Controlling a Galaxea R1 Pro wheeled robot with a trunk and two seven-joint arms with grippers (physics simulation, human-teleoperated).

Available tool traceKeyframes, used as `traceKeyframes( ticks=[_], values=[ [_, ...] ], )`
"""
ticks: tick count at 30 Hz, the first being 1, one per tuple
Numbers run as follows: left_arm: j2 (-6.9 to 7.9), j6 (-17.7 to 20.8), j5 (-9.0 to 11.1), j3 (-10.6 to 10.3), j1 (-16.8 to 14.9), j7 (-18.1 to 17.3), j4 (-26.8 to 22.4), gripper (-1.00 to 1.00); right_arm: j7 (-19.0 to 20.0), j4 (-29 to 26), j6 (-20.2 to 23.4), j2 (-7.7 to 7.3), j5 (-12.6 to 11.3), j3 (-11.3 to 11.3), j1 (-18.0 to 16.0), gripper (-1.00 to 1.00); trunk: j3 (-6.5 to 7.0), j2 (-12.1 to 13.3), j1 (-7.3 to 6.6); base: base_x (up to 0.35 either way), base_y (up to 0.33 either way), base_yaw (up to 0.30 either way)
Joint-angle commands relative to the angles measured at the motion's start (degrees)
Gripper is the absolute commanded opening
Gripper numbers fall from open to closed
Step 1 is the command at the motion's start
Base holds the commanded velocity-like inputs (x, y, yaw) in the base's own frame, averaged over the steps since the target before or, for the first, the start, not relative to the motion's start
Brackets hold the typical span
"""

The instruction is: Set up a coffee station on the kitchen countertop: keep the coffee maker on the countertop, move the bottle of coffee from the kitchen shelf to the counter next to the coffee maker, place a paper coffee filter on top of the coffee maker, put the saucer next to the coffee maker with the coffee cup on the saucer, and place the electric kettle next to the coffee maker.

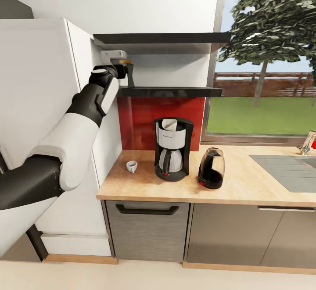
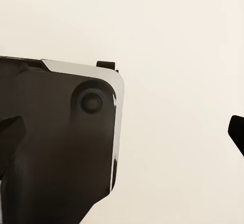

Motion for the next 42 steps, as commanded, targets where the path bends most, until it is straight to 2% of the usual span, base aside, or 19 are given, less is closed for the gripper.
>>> traceKeyframes(
  ticks=[1, 6, 14, 24, 28, 31, 42],
  values=[
    [0.04, 0.39, 0.24, -0.38, -0.01, 0.32, 0.01, 1.00, 0.25, 0.06, -0.20, -0.02, -0.61, 0.40, -0.02, 1.00, -0.03, -0.04, 0.02, 0.000, 0.000, 0.000],
    [-0.10, 0.83, 0.19, -0.63, -0.16, -0.45, 0.22, 1.00, 0.25, 0.06, -0.20, -0.02, -0.61, 0.39, -0.02, 1.00, -0.03, -0.04, 0.02, 0.000, 0.000, 0.000],
    [0.01, 1.94, 0.02, -0.75, -0.18, -4.16, 0.22, 1.00, 0.25, 0.07, -0.20, -0.12, -0.61, 0.39, -0.02, 1.00, -0.03, -0.04, 0.02, 0.168, 0.000, 0.000],
    [0.04, 2.13, -0.10, -1.37, -0.48, -4.47, 0.04, 1.00, 0.25, 0.16, -0.20, -0.37, -0.52, 0.39, -0.02, 1.00, -0.03, -0.04, 0.02, 0.113, 0.000, 0.000],
    [0.09, 2.20, -0.03, -3.19, -0.57, -4.53, -0.48, 1.00, 0.25, 0.16, -0.20, -0.42, -0.52, 0.39, -0.02, 1.00, -0.03, -0.04, 0.02, 0.157, 0.000, 0.000],
    [0.11, 2.24, -0.02, -3.82, -0.58, -4.54, -0.55, 1.00, 0.25, 0.16, -0.20, -0.40, -0.52, 0.39, -0.02, 1.00, -0.03, -0.04, 0.02, 0.031, 0.000, 0.000],
    [0.31, 2.26, -0.03, -4.01, -0.36, -4.54, -0.73, 1.00, 0.25, 0.17, -0.20, -0.38, -0.52, 0.39, -0.02, 1.00, -0.03, -0.04, 0.02, 0.100, 0.020, 0.000]
  ],
)
